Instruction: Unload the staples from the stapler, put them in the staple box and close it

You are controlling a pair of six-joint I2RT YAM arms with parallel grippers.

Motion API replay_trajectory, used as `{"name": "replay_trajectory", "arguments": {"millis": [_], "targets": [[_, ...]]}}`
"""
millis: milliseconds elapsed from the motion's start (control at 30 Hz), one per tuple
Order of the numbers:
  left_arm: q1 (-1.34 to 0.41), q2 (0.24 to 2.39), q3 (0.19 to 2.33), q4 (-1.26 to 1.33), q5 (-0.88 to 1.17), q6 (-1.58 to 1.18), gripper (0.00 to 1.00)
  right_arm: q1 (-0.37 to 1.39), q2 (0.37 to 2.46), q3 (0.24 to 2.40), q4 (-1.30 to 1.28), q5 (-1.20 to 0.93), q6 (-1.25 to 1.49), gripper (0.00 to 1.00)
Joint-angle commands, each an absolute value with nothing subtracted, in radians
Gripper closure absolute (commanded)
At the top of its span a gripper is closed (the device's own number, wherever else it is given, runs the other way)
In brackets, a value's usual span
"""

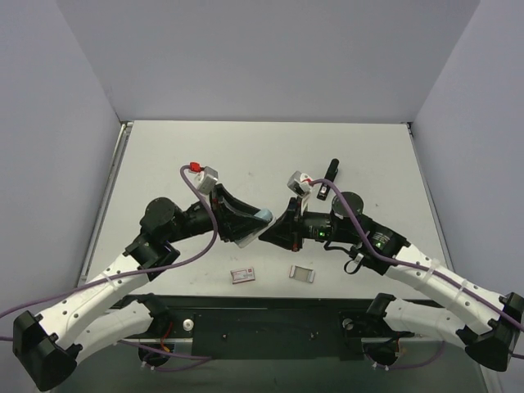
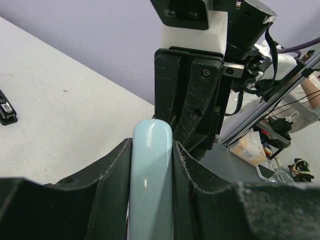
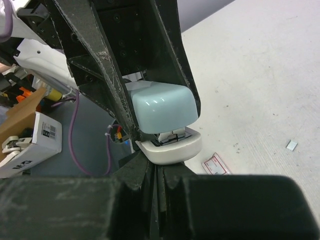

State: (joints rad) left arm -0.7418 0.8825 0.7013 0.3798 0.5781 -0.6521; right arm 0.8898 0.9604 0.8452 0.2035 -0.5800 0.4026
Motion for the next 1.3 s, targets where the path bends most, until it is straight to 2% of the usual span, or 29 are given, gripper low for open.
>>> {"name": "replay_trajectory", "arguments": {"millis": [0, 333, 533, 900, 1267], "targets": [[-0.824, 0.922, 0.771, 0.181, 0.628, -0.554, 1.00, 0.893, 0.948, 0.876, 0.403, -0.525, 0.365, 1.00], [-0.816, 0.939, 0.928, -0.032, 0.272, -0.397, 1.00, 0.812, 0.746, 0.724, 0.270, -0.408, 0.374, 1.00], [-0.753, 0.979, 0.991, -0.058, 0.048, -0.350, 1.00, 0.781, 0.683, 0.695, 0.129, -0.321, 0.362, 1.00], [-0.506, 1.224, 1.094, -0.023, -0.107, -0.330, 1.00, 0.778, 0.729, 0.652, 0.077, -0.256, 0.382, 1.00], [-0.393, 1.534, 1.152, 0.101, -0.256, -0.273, 1.00, 0.782, 0.778, 0.566, 0.155, -0.239, 0.442, 1.00]]}}
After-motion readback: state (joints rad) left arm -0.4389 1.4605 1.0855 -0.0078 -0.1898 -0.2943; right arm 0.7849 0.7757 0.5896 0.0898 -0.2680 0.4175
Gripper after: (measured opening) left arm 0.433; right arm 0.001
